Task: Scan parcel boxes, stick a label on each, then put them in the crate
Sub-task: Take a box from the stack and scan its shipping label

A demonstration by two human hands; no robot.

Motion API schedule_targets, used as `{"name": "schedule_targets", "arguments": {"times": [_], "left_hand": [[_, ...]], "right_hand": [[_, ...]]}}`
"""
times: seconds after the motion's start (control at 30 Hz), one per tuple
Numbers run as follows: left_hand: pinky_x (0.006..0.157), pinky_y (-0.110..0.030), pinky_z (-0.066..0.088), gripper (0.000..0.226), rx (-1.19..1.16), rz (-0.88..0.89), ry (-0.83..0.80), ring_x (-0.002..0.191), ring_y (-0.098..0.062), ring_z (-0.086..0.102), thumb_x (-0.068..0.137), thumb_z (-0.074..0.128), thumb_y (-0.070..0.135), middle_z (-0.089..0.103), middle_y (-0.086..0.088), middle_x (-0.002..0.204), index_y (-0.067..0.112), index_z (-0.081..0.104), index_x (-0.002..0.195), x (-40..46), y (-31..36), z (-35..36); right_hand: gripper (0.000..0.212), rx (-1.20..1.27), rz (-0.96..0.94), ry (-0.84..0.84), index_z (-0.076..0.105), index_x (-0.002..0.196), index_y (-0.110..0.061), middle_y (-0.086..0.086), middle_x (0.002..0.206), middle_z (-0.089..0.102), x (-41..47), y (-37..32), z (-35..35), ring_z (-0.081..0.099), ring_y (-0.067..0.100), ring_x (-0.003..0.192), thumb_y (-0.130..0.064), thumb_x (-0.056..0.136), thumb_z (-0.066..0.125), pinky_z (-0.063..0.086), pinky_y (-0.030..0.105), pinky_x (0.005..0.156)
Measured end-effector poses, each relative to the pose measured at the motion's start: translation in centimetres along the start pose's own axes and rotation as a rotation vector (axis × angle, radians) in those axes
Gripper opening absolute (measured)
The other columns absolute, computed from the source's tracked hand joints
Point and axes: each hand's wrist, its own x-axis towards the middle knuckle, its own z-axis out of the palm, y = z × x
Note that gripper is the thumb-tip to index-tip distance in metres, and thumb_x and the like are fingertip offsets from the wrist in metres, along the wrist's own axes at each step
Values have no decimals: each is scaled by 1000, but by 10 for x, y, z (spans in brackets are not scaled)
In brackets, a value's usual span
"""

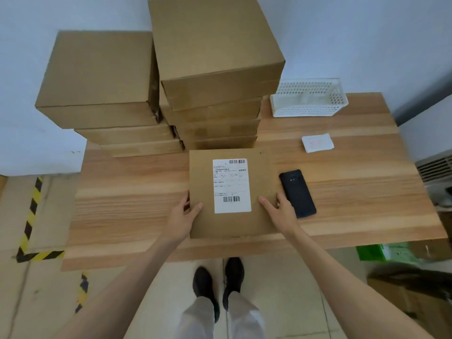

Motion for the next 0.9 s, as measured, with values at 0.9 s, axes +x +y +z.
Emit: {"name": "schedule_targets", "arguments": {"times": [0.9], "left_hand": [[84, -10, 51, 45, -51, -23, 130, 109, 8, 63, 99, 65, 23, 65, 23, 127, 29, 53, 143, 13, 4, 14]], "right_hand": [[83, -1146, 116, 204, 33, 141, 10, 26, 132, 53, 87, 41, -39, 55, 38, 118, -59, 97, 49, 51, 42, 91]]}}
